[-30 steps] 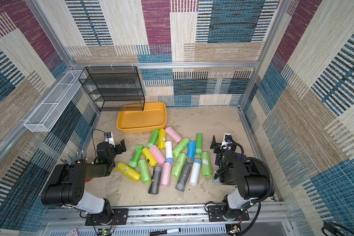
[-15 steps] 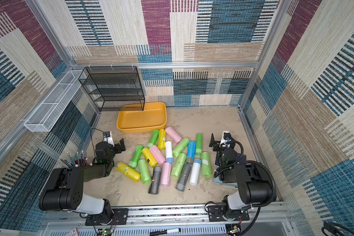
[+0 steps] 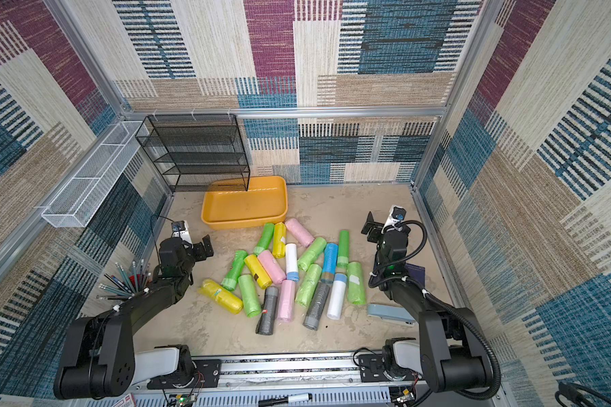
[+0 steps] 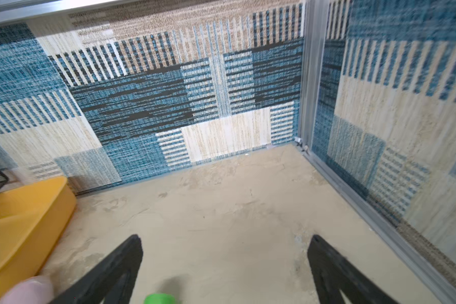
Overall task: Put the roll of trash bags into the storage box
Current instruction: Pick up the roll of trash bags from the center of the board.
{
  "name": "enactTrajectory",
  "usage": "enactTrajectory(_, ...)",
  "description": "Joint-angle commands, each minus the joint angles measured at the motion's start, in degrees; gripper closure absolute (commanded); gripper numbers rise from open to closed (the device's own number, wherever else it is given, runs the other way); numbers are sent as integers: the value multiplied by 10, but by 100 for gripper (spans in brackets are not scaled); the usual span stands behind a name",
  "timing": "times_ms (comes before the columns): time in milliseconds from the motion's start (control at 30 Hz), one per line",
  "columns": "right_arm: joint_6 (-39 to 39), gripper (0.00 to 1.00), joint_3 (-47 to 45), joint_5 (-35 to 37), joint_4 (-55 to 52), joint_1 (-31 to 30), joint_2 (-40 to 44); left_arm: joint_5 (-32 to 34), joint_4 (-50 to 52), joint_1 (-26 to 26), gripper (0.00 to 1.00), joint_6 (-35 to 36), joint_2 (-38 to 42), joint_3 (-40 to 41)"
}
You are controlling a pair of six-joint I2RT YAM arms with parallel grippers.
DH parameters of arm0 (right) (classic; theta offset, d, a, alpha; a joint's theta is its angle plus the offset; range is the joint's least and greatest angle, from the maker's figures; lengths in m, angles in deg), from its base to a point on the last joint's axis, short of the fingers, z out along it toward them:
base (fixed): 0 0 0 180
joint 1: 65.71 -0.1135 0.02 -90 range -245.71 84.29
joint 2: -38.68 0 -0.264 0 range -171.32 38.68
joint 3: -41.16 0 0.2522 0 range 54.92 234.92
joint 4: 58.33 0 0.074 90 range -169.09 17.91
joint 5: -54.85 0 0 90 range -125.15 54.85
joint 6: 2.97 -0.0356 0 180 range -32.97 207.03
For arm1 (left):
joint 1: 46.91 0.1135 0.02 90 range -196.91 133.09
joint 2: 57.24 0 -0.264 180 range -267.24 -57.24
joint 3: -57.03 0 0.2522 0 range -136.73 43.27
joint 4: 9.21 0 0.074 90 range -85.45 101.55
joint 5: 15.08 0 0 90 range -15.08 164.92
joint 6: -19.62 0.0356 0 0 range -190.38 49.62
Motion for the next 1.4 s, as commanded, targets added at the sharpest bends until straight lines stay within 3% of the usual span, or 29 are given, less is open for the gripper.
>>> enactTrajectory(0,-62,1,45,-82,-161,0,5,7,86,-13,2,-42,17,-28)
enactTrajectory(100,-62,1,61,-153,-201,0,7,13,142,-35,2,-61,31,-52)
enactTrajectory(233,-78,1,82,-194,-266,0,3,8,215,-75,1,-91,61,-76)
enactTrajectory(400,-90,1,120,-231,-362,0,-42,-36,253,-121,1,-133,96,-86)
enactTrajectory(600,-96,0,123,-254,-390,0,-82,-105,292,-152,2,-165,99,-111)
enactTrajectory(800,-84,14,140,-289,-411,-11,-120,-179,298,-167,2,-188,87,-134)
enactTrajectory(1000,-73,35,170,-277,-444,-24,-157,-202,300,-172,2,-189,76,-145)
enactTrajectory(1367,-76,45,199,-237,-475,-48,-206,-225,298,-174,1,-201,80,-146)
